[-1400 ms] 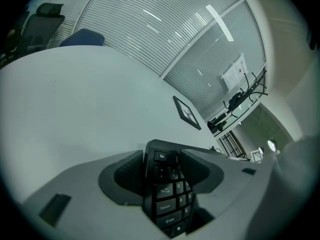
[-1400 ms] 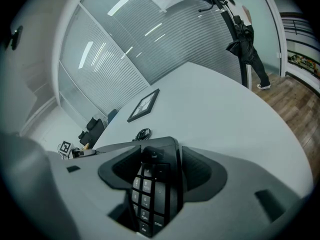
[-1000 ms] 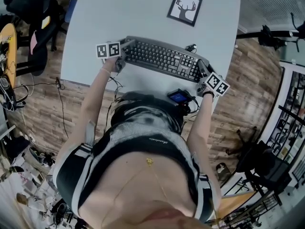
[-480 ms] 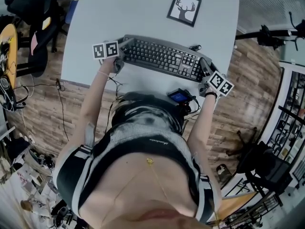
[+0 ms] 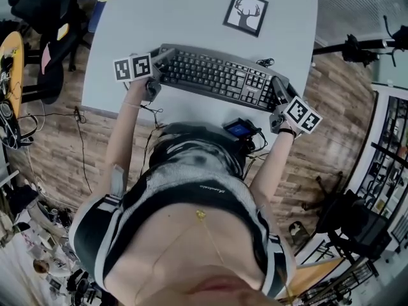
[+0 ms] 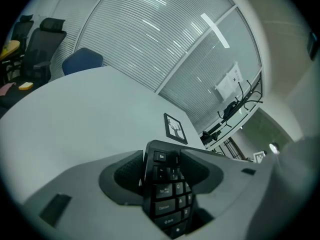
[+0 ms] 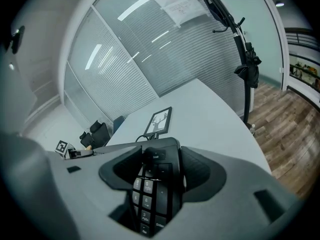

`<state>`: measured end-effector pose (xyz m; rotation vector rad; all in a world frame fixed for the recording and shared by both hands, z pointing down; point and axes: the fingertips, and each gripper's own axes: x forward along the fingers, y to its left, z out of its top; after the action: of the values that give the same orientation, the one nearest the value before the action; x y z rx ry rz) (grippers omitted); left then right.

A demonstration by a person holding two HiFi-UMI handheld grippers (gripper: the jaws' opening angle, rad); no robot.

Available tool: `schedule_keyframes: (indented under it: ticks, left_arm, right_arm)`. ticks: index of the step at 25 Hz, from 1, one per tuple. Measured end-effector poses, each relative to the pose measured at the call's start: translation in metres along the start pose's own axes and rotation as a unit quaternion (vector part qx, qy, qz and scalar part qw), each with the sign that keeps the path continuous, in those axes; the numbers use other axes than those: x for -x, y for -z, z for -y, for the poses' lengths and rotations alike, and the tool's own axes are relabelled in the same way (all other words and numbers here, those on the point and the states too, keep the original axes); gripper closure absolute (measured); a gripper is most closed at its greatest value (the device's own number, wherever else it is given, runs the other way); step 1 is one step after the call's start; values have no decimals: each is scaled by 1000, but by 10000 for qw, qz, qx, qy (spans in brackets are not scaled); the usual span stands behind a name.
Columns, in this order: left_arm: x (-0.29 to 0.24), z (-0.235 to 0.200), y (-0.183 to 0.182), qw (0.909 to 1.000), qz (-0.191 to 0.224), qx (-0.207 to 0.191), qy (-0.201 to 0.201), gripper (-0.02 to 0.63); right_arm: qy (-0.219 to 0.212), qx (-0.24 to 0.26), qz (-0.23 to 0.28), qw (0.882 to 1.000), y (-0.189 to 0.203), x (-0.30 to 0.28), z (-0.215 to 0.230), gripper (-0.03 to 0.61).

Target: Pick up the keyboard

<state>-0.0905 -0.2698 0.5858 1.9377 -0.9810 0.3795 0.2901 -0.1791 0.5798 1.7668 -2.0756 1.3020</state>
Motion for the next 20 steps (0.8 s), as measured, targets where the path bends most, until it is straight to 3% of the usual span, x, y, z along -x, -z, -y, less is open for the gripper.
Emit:
schedule_keyframes:
  ticks: [20]
  left_arm:
    - [69,47,-41,9982,508,-302,94,393]
  right_arm:
    - [-116,207,422,9988,-43,56,-58,331]
